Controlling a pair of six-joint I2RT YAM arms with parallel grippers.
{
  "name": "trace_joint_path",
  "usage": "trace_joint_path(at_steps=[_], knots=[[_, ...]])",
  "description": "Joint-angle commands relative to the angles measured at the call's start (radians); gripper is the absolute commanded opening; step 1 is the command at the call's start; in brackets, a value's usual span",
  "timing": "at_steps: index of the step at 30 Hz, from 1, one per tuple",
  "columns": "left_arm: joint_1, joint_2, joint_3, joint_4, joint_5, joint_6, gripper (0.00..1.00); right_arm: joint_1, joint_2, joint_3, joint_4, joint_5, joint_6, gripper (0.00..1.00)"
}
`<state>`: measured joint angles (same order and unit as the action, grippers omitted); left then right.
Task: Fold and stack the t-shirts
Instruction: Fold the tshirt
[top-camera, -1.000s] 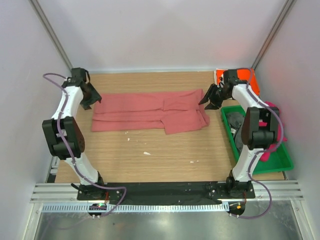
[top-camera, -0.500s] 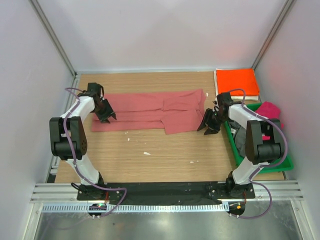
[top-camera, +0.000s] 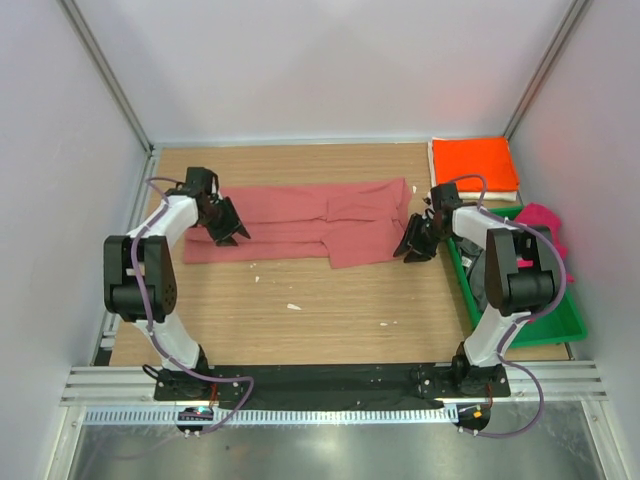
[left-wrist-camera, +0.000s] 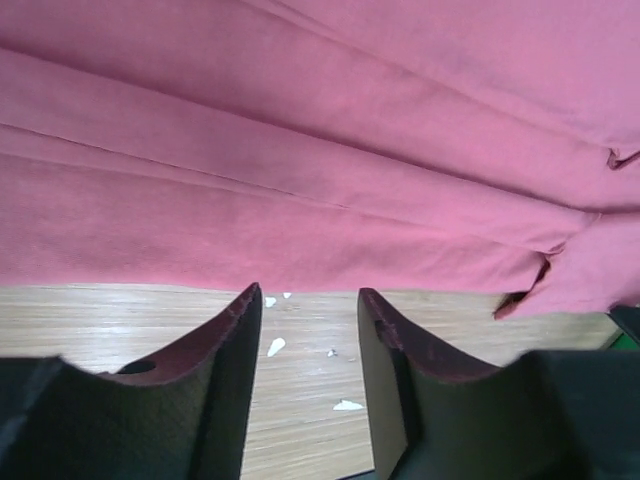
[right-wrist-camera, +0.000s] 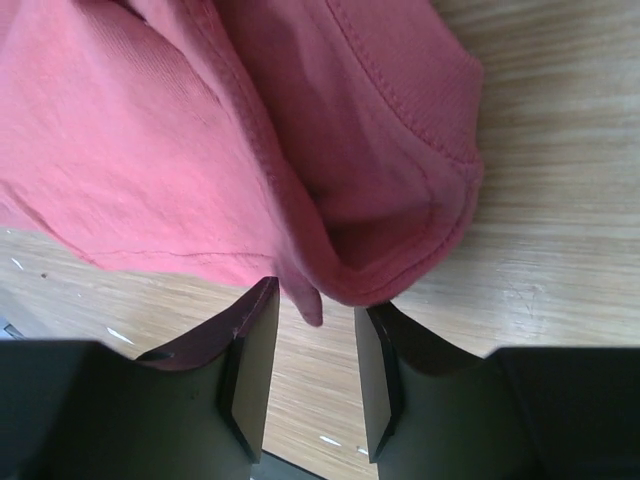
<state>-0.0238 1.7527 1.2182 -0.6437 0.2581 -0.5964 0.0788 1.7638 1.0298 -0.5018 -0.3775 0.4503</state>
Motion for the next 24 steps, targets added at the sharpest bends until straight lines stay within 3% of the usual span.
trace_joint_path(at_steps=[1,5,13,19,24], knots=[[-0.002,-0.024,0.052,0.030,0.033,0.016,0.43,0.006,0.002,0.050,0.034,-0.014,0.010,0.41],[-0.007,0.010,0.084,0.032,0.067,0.004,0.35,0.006,0.003,0.055,0.037,-0.043,0.037,0.32],[-0.054,0.037,0.084,0.045,0.095,0.007,0.40,0.006,0.006,0.047,0.094,-0.127,0.188,0.09],[-0.053,0.031,0.129,-0.014,0.018,0.044,0.41,0.004,0.000,0.093,0.101,-0.133,0.232,0.05],[0.007,0.018,0.135,-0.062,-0.079,0.055,0.36,0.003,0.009,0.139,0.135,-0.136,0.307,0.04]])
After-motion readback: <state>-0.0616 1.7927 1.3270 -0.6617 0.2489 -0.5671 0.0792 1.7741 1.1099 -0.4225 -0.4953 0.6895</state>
